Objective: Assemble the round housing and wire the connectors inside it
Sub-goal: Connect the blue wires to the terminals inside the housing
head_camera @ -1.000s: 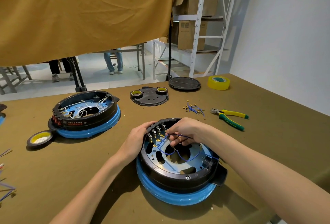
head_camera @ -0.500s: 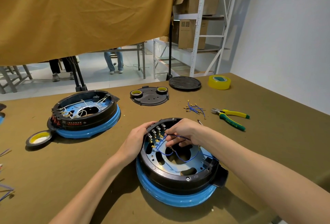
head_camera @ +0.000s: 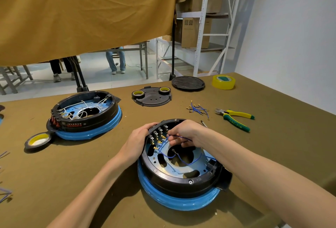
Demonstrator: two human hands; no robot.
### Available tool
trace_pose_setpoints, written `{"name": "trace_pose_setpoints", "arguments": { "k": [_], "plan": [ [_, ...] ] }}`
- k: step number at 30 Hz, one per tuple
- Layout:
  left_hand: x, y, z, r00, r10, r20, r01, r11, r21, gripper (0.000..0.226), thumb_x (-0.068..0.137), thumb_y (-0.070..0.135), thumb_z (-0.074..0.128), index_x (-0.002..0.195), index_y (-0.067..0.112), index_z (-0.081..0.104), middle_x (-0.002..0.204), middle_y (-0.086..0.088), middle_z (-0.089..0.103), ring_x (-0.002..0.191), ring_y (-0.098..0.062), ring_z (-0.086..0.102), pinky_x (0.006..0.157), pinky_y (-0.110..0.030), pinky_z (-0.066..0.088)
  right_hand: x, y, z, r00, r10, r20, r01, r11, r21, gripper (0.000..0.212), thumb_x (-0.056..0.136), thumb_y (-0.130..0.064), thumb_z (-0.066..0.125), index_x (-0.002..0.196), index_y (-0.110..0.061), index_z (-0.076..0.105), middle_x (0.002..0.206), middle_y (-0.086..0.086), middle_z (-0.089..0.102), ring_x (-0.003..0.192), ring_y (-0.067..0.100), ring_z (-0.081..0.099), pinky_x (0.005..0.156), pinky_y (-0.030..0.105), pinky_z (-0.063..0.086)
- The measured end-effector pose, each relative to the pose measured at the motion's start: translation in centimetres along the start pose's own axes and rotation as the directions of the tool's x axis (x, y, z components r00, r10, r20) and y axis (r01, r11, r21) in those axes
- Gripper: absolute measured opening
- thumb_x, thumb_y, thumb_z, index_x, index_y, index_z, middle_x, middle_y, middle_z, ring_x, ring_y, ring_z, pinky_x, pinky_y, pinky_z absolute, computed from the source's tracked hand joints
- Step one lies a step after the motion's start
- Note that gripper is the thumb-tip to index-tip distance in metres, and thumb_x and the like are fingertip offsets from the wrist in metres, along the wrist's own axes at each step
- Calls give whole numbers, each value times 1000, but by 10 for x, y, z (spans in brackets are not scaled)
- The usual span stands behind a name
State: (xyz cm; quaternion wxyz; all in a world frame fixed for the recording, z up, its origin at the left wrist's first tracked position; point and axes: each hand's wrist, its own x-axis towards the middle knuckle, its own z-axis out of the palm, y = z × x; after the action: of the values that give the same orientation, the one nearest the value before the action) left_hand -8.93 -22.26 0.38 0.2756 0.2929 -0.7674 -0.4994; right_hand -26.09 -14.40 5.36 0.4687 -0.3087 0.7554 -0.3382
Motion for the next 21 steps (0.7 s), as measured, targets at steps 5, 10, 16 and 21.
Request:
{"name": "trace_pose_setpoints", "arguments": {
  "k": [5, 10, 16, 21],
  "plan": [
    [1, 0, 0, 1000, -2, -12, 2, 1000, -4, 42, 112, 16, 23, 137, 20, 57, 126, 4, 67, 116, 0, 62, 93, -18, 49, 2, 1, 1, 1000, -18, -3, 18, 999, 36, 19, 106, -20, 55, 98, -8, 68, 59, -6, 70, 49, 3, 67, 41, 13, 43],
    [2, -2, 0, 1000, 7, -19, -7, 1000, -20, 42, 111, 14, 25, 134, 22, 59, 122, 9, 67, 108, 7, 64, 86, -9, 48, 3, 1, 2, 1000, -31, 4, 31, 999, 36, 18, 105, -18, 56, 100, -6, 68, 59, -3, 71, 50, 5, 68, 41, 13, 45],
    [1, -3, 1, 1000, -1, -25, 0, 998, -55, 41, 110, 13, 27, 129, 24, 62, 116, 15, 70, 104, 6, 66, 81, -8, 49, 3, 3, 2, 997, -70, 19, 70, 997, 24, 21, 105, -19, 57, 111, -3, 69, 61, -3, 71, 51, 5, 69, 41, 14, 46],
    [0, -2, 1, 1000, -5, -12, 4, 997, -78, 41, 102, 33, 32, 131, 25, 61, 120, 13, 70, 109, 3, 65, 92, -20, 49, 3, 3, 2, 997, -68, 35, 68, 997, 27, 21, 105, -19, 58, 114, -2, 69, 63, -2, 72, 51, 4, 68, 41, 13, 45]
  ]
}}
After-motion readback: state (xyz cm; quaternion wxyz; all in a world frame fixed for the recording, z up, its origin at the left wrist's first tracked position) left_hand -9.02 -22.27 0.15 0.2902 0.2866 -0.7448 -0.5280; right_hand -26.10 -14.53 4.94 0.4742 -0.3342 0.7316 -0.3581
